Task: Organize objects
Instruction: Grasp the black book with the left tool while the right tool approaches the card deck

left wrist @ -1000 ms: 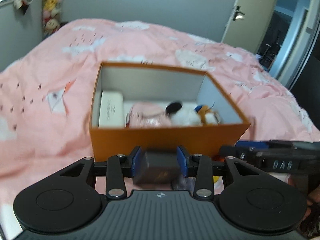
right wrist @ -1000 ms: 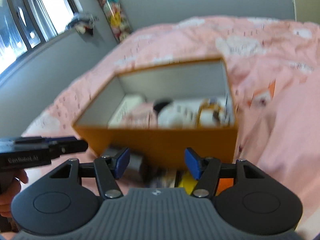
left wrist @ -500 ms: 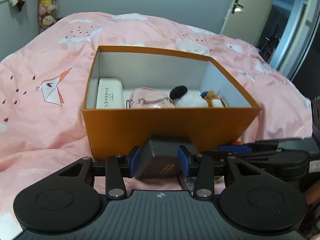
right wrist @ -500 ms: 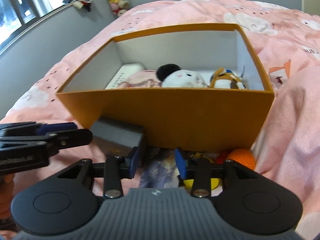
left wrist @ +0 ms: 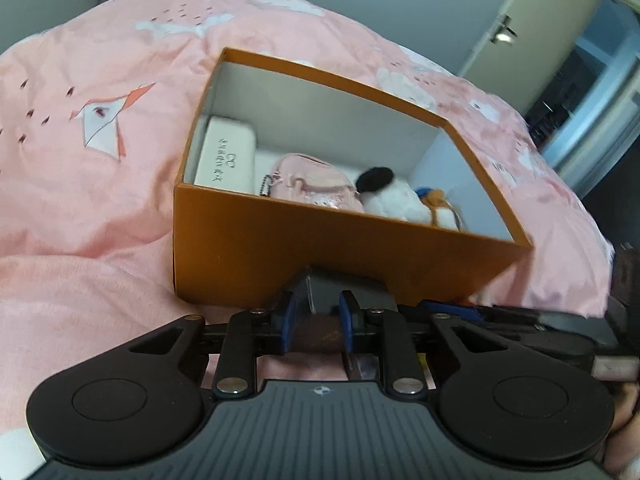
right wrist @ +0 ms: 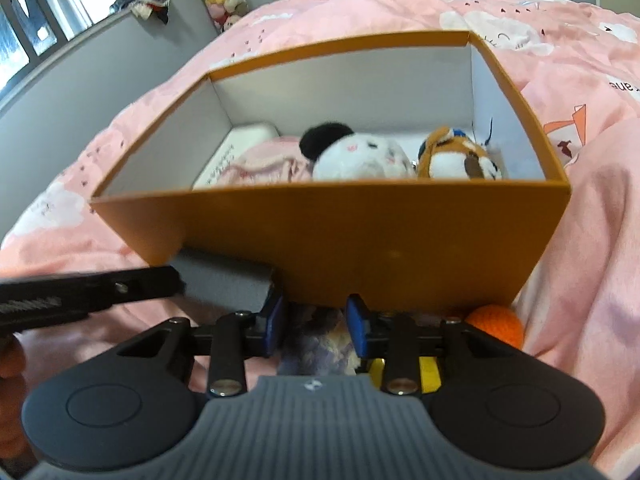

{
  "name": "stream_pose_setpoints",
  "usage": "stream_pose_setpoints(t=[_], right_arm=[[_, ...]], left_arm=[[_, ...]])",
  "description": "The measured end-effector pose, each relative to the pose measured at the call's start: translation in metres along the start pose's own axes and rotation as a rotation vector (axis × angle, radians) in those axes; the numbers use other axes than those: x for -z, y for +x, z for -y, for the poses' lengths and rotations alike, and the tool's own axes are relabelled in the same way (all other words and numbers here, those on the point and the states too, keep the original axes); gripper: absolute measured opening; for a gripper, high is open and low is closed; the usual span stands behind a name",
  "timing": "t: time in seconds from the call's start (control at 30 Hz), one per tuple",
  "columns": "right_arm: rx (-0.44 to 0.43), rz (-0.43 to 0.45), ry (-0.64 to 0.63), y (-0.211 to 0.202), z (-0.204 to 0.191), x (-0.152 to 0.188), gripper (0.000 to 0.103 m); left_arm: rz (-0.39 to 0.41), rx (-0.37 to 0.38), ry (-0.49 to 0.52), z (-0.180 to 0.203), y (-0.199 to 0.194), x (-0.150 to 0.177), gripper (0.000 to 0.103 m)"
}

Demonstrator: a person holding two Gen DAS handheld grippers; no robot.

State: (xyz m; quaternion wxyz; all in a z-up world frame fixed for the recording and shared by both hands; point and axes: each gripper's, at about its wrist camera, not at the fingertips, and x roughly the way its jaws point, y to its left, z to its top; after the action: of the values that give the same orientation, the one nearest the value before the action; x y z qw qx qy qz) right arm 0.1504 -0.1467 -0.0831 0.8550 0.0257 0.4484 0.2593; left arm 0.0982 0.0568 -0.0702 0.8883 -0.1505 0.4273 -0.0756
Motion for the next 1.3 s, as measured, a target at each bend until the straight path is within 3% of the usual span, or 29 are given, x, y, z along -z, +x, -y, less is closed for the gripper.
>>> stream_pose_setpoints(t=[0.1, 0.17, 0.27, 0.4, 0.67, 0.87, 1.03, 1.3], right_arm=[[-0.014, -0.016, -0.03, 0.0, -0.003, 0.006, 0.038], [-0.02, -0.023, -0.067, 0.0, -0.008, 0.008, 0.037], [-0.034, -0.037, -0.11, 0.005, -0.013, 0.008, 0.028], [-0.055, -0.069, -0.149, 0.015, -0.016, 0.01, 0.022], [-0.133, -0.041, -0.205, 0.015, -0.023, 0.014, 0.02], [-0.185, -0.037, -0.166, -0.022, -0.026, 0.013, 0.02], [-0.254, -0.099, -0.109, -0.055, -0.029, 0.011, 0.019], [-0.264, -0.174, -0.045, -0.041, -0.024, 0.032, 0.017]], left_arm=[[-0.019, -0.037, 0.139, 0.009, -0.002, 0.004, 0.037], [-0.019, -0.079, 0.219, 0.016, 0.002, 0.006, 0.038], [-0.021, -0.089, 0.327, 0.026, 0.01, 0.009, 0.04], [-0.044, -0.093, 0.39, 0.029, 0.025, 0.013, 0.04], [-0.028, -0.069, 0.353, 0.025, 0.018, 0.015, 0.035], [-0.011, -0.016, 0.284, 0.029, -0.024, 0.007, 0.031], [-0.029, 0.033, 0.22, 0.038, -0.06, 0.004, 0.03], [-0.138, -0.05, 0.118, 0.023, -0.023, 0.015, 0.029]])
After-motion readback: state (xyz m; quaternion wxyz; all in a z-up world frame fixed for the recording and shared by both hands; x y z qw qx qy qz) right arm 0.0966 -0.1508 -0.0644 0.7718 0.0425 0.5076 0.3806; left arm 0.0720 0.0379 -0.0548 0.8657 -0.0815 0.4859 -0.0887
